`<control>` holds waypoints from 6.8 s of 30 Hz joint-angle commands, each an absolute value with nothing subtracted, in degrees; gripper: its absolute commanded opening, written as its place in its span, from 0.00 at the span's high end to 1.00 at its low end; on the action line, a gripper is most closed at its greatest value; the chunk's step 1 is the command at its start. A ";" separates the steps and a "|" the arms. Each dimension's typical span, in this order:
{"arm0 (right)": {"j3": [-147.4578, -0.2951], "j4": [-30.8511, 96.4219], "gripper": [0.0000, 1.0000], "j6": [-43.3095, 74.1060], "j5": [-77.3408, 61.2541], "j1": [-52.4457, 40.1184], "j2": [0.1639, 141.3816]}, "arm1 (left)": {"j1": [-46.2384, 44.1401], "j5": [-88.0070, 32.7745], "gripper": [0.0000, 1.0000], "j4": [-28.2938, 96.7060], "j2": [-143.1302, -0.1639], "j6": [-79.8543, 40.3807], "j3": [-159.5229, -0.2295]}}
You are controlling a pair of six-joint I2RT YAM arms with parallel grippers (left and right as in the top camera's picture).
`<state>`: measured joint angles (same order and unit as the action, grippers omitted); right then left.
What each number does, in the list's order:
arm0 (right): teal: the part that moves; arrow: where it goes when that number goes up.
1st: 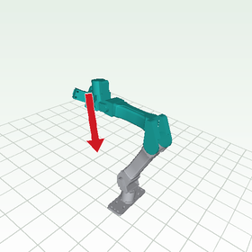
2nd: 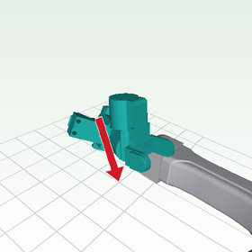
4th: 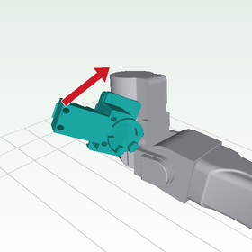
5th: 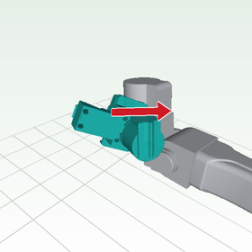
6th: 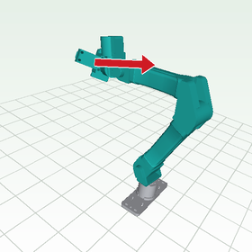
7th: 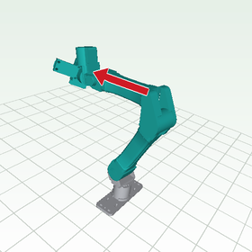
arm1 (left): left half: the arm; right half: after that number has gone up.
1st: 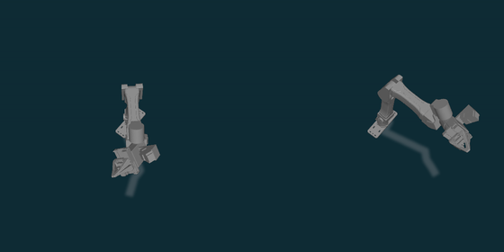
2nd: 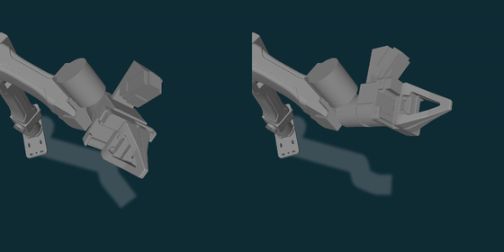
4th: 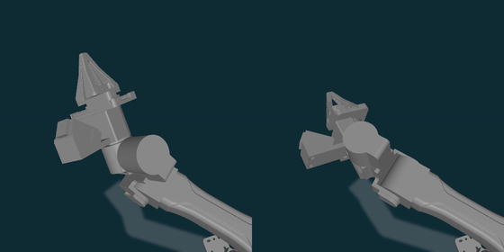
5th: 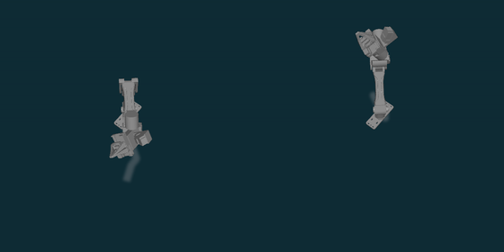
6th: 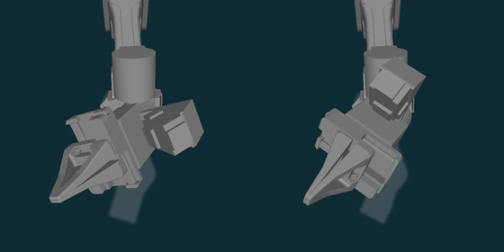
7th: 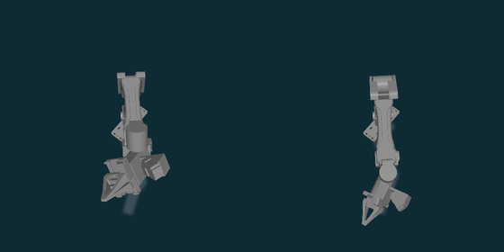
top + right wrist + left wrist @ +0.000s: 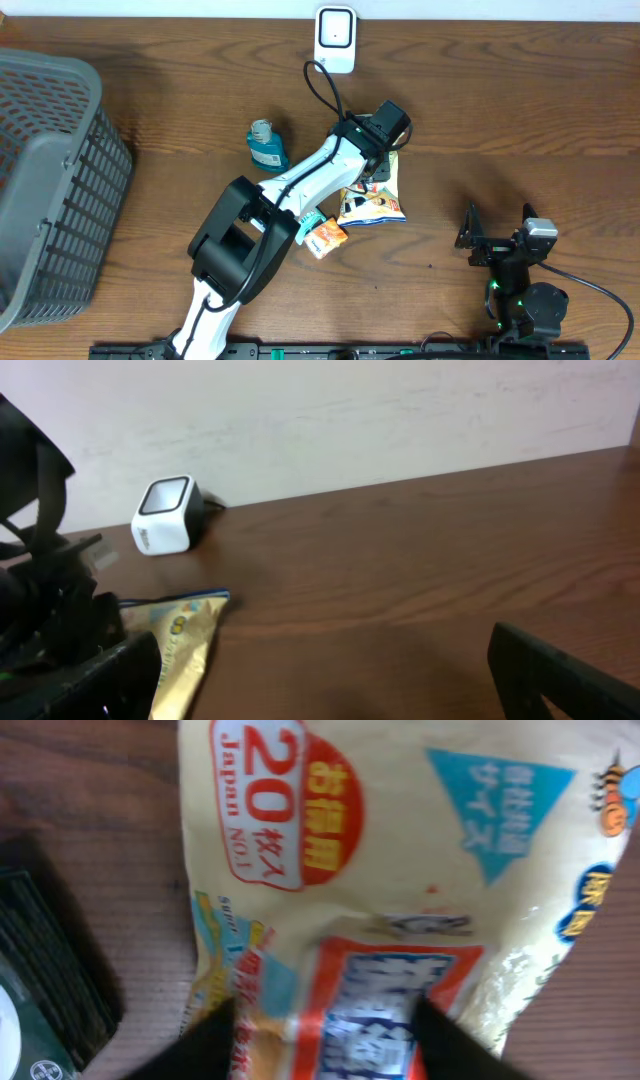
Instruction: Scan the item barcode
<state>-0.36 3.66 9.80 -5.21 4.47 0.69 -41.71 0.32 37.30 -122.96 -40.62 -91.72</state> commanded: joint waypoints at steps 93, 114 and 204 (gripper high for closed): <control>-0.32 3.88 0.01 9.15 -5.02 3.90 0.43 | -39.35 0.60 0.02 30.37 -114.52 -70.94 -100.18; -0.32 3.90 0.01 9.15 -5.02 3.90 0.43 | -39.33 27.22 0.02 11.84 -78.32 21.21 -100.27; -51.00 39.94 0.01 19.20 -21.17 -31.55 74.37 | -4.45 29.56 0.02 2.74 -0.16 -7.62 -47.68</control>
